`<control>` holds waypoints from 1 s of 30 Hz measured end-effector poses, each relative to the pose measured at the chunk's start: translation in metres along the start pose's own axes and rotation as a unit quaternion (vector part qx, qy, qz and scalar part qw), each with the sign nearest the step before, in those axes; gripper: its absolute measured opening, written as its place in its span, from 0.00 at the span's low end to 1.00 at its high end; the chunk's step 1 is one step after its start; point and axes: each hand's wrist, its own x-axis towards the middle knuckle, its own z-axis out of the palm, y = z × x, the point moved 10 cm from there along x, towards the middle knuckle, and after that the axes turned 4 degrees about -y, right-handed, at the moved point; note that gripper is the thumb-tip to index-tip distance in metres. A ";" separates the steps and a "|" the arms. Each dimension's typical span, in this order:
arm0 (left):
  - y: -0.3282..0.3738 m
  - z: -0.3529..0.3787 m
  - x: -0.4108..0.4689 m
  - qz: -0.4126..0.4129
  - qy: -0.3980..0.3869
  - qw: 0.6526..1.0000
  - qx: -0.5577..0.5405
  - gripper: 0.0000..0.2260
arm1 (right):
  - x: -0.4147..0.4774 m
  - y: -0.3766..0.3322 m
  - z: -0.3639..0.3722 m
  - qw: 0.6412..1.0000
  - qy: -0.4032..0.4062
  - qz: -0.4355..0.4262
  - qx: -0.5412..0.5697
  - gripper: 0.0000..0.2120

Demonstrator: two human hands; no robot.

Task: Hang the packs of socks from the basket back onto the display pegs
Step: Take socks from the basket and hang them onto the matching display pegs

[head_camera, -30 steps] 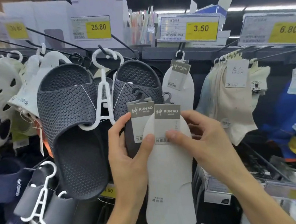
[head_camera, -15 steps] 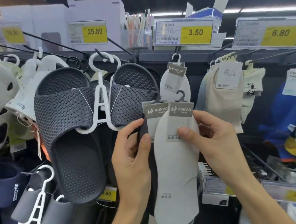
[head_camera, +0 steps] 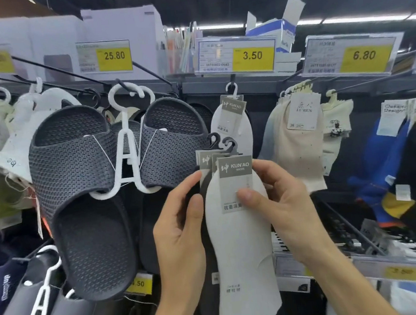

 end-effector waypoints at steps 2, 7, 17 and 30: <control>0.003 -0.003 0.001 0.012 0.012 1.000 0.003 0.14 | 0.002 0.005 -0.003 0.999 -0.003 0.012 0.036 0.15; 0.013 -0.019 0.002 0.051 0.049 0.996 0.058 0.16 | 0.022 -0.003 -0.035 0.995 0.050 0.003 0.091 0.13; 0.015 -0.017 0.000 0.031 0.015 0.996 0.085 0.17 | 0.112 -0.019 -0.066 0.981 0.118 -0.037 -0.147 0.24; 0.006 -0.005 0.001 0.000 -0.031 0.996 0.087 0.15 | 0.112 -0.011 -0.059 0.903 0.155 -0.008 -0.401 0.26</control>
